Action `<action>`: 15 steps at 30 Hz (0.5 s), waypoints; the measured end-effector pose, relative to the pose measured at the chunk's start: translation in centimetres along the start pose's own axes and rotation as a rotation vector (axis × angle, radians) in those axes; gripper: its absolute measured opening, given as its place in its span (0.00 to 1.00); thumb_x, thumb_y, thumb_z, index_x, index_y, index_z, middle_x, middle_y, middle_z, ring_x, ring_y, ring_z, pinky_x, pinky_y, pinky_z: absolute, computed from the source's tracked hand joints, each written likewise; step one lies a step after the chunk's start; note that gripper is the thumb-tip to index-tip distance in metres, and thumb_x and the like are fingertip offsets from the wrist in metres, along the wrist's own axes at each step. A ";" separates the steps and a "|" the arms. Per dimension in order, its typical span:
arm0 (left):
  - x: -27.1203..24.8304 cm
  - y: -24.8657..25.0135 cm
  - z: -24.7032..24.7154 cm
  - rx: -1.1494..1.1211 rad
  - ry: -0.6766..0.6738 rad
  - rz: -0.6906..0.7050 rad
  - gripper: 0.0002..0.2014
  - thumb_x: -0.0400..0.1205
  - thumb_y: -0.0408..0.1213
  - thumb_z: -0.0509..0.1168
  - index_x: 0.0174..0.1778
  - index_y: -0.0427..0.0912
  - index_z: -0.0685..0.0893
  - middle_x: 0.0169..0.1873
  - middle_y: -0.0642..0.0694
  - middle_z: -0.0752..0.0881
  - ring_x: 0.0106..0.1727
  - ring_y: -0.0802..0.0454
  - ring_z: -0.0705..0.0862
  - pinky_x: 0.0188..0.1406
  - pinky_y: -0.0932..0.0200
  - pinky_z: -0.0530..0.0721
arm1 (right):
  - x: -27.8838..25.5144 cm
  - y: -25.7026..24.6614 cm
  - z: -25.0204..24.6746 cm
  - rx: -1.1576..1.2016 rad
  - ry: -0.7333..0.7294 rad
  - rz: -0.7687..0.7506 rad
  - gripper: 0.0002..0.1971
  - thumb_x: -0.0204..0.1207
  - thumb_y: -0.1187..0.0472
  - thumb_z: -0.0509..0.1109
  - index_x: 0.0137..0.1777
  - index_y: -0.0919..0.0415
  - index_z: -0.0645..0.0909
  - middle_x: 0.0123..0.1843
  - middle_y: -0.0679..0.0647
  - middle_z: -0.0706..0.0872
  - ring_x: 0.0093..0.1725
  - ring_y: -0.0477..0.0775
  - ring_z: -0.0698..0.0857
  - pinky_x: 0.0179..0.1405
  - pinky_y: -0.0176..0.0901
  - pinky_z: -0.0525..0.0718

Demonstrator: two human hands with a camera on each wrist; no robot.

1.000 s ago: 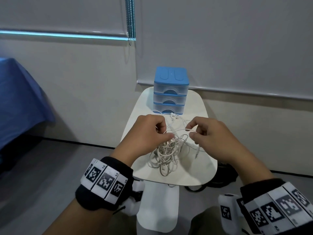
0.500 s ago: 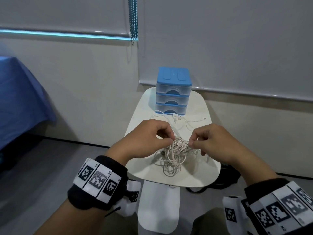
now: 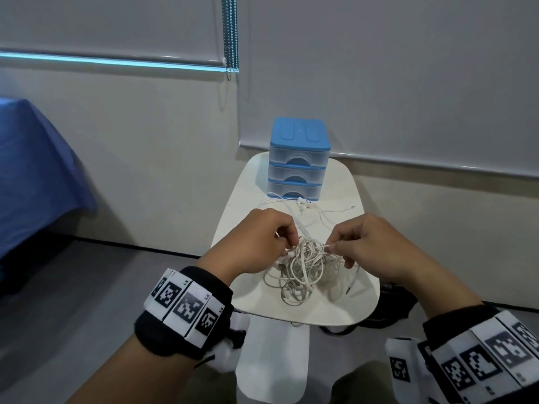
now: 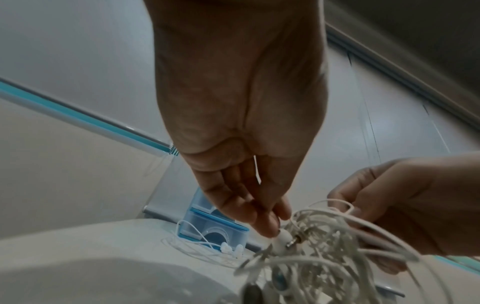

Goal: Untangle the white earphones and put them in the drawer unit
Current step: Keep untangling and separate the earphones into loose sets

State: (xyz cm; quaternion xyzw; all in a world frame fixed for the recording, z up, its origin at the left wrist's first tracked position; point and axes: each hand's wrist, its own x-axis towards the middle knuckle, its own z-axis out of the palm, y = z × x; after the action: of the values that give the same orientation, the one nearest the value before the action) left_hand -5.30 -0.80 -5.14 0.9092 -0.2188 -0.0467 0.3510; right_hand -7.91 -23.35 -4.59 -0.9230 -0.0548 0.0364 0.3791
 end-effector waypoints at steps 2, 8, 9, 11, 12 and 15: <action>0.0 0.3 0.3 -0.039 0.018 -0.004 0.14 0.81 0.26 0.65 0.41 0.52 0.87 0.37 0.53 0.91 0.39 0.55 0.90 0.44 0.59 0.87 | 0.1 -0.2 0.2 -0.009 -0.028 0.005 0.11 0.77 0.62 0.77 0.34 0.49 0.91 0.29 0.56 0.88 0.30 0.50 0.86 0.44 0.54 0.86; -0.4 0.4 0.3 -0.096 -0.031 -0.014 0.09 0.79 0.30 0.69 0.44 0.51 0.86 0.32 0.54 0.90 0.32 0.57 0.88 0.33 0.65 0.80 | 0.4 -0.3 0.5 0.016 -0.042 0.000 0.09 0.77 0.62 0.78 0.37 0.49 0.93 0.29 0.55 0.89 0.30 0.49 0.87 0.50 0.56 0.88; -0.5 0.4 0.2 -0.104 -0.043 -0.013 0.09 0.79 0.30 0.70 0.46 0.51 0.86 0.34 0.55 0.90 0.32 0.58 0.87 0.32 0.68 0.79 | 0.5 -0.3 0.5 0.008 -0.049 -0.005 0.08 0.77 0.60 0.79 0.38 0.49 0.94 0.30 0.55 0.90 0.30 0.49 0.87 0.49 0.54 0.88; -0.7 0.4 0.0 -0.135 -0.054 -0.016 0.10 0.79 0.31 0.73 0.49 0.52 0.87 0.40 0.54 0.91 0.33 0.58 0.88 0.34 0.67 0.82 | 0.6 -0.2 0.7 -0.009 -0.052 -0.018 0.06 0.77 0.60 0.79 0.41 0.49 0.95 0.32 0.54 0.91 0.30 0.47 0.87 0.45 0.48 0.87; -0.8 0.3 0.1 -0.163 -0.055 -0.020 0.11 0.78 0.31 0.75 0.50 0.51 0.87 0.43 0.53 0.91 0.33 0.57 0.88 0.35 0.65 0.84 | 0.8 -0.2 0.8 -0.007 -0.046 -0.026 0.05 0.77 0.60 0.80 0.42 0.50 0.95 0.32 0.52 0.91 0.30 0.47 0.87 0.44 0.46 0.86; -1.0 0.1 0.2 -0.271 -0.036 -0.035 0.13 0.78 0.28 0.77 0.51 0.50 0.86 0.50 0.49 0.90 0.34 0.55 0.88 0.34 0.65 0.82 | 1.1 -0.5 0.9 0.016 -0.023 -0.047 0.05 0.77 0.61 0.80 0.42 0.51 0.95 0.32 0.51 0.91 0.30 0.46 0.87 0.42 0.43 0.85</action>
State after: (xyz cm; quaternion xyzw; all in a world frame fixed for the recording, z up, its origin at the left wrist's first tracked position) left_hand -6.23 -0.56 -5.27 0.8561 -0.2007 -0.0984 0.4660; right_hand -6.95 -22.24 -4.94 -0.9179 -0.0805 0.0384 0.3867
